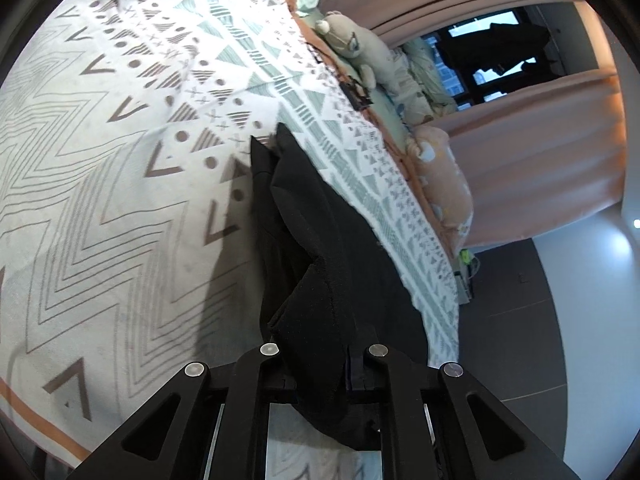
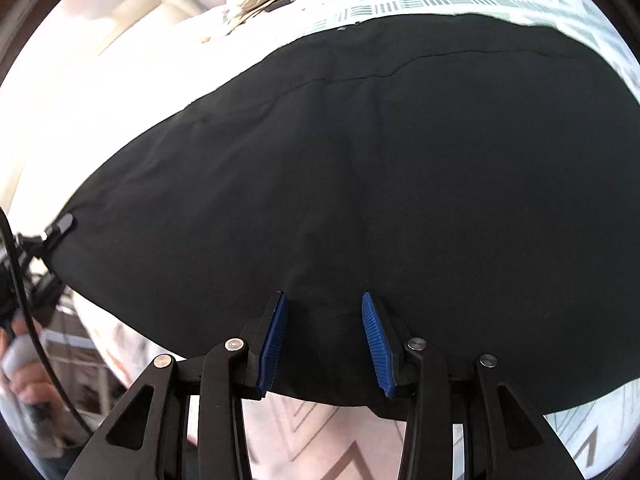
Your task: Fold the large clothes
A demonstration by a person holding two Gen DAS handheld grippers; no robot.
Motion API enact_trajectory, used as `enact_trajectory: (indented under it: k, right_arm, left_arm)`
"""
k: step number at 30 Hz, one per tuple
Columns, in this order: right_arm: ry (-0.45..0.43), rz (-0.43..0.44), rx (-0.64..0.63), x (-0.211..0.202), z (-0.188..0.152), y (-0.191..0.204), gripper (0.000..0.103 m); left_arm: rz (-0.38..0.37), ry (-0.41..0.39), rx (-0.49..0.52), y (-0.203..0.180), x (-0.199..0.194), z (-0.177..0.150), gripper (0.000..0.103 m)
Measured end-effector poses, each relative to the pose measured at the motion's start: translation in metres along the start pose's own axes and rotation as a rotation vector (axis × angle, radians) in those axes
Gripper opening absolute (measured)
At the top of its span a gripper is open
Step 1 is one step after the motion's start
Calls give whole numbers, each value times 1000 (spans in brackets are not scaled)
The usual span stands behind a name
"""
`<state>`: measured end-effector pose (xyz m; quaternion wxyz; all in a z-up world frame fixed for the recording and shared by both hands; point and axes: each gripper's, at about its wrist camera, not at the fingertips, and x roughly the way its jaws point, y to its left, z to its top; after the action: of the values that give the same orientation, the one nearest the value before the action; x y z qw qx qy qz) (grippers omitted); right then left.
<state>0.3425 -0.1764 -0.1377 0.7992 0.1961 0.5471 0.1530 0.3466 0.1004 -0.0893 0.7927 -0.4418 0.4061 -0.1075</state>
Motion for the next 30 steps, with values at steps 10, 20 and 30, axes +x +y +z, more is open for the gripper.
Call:
enact_trajectory:
  k: [10, 20, 30]
  right_arm:
    - [-14, 48, 63, -14, -7, -13, 40]
    - [-24, 8, 51, 19, -15, -4, 41]
    - [2, 136, 77, 12, -11, -33, 41]
  left_arm:
    - [-90, 26, 60, -50, 2, 3, 12]
    - [-120, 71, 153, -104, 24, -16, 11]
    - [-155, 131, 241, -166, 54, -40, 11]
